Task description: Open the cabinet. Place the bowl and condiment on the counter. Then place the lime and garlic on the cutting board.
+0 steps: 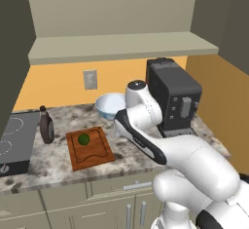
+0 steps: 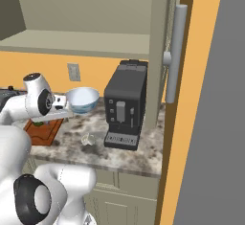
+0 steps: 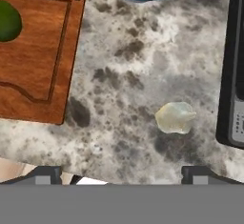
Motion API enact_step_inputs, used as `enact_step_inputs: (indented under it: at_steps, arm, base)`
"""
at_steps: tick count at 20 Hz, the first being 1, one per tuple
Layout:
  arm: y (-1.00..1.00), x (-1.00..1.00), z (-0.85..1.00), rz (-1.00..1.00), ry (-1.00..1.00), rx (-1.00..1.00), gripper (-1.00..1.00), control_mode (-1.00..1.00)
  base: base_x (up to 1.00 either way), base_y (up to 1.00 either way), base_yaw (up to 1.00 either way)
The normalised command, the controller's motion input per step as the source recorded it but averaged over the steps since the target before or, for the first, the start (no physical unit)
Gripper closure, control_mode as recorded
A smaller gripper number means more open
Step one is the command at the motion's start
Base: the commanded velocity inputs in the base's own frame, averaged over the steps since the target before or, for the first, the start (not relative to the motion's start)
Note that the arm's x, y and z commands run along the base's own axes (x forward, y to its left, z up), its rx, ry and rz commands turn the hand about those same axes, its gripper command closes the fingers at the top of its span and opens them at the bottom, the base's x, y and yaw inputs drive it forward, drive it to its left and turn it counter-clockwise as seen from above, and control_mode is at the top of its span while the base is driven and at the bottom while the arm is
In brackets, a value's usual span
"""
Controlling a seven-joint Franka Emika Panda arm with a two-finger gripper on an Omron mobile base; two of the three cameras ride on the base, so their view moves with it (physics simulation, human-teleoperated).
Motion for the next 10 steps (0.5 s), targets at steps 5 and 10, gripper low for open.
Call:
enact_step_inputs:
  at_steps: [5, 10]
  arm:
    - [-0.54, 0.00, 0.00, -0.39, 0.16, 0.00, -1.00, -1.00]
    - [-0.48, -0.02, 0.00, -0.37, 0.11, 0.00, -1.00, -1.00]
  base:
    - [0.00, 0.00, 0.00]
    - [0.00, 0.00, 0.00]
